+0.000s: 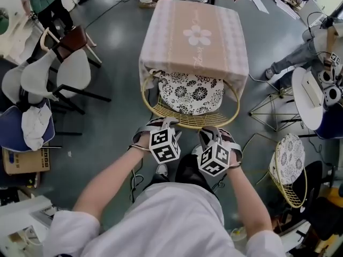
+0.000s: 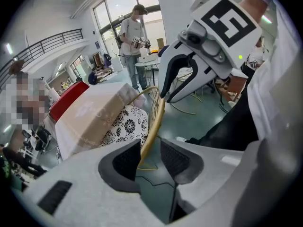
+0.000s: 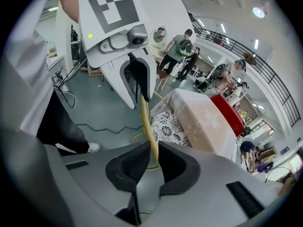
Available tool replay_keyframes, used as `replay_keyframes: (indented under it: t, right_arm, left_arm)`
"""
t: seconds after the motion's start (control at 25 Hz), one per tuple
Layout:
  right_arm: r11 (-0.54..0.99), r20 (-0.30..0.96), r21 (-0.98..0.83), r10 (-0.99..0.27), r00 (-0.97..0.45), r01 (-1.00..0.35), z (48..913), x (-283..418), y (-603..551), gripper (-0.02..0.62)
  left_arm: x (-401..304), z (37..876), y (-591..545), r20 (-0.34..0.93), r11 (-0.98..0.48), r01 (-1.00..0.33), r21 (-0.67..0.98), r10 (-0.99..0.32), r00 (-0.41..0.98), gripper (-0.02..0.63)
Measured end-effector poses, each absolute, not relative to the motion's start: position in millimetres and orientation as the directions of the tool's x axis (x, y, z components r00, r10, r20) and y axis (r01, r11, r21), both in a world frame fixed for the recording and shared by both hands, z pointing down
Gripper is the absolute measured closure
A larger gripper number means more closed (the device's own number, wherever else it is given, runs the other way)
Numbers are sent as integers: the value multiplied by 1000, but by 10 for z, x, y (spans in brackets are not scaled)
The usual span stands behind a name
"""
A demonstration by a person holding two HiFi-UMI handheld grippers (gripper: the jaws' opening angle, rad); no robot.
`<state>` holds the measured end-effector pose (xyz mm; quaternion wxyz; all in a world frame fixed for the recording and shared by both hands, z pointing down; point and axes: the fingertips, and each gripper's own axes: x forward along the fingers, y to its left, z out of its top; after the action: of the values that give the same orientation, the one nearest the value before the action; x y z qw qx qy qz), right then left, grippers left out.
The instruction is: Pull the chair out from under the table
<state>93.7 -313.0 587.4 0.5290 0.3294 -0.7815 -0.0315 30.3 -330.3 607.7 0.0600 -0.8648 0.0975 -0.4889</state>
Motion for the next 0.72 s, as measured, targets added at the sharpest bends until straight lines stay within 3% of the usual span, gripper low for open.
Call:
replay_keyframes:
  t: [0.2, 0.72]
  right_arm:
    - [825, 831, 387, -506, -231, -413, 5972, 972, -3145, 535]
    - [903, 878, 392, -424, -224, -175, 6377, 1029, -3286, 517]
  left_arm:
    - [320, 6197, -3336, 862, -977, -51, -206, -206, 463, 482]
    - [328, 6475, -3498, 910, -960, 86, -268, -223, 349, 480]
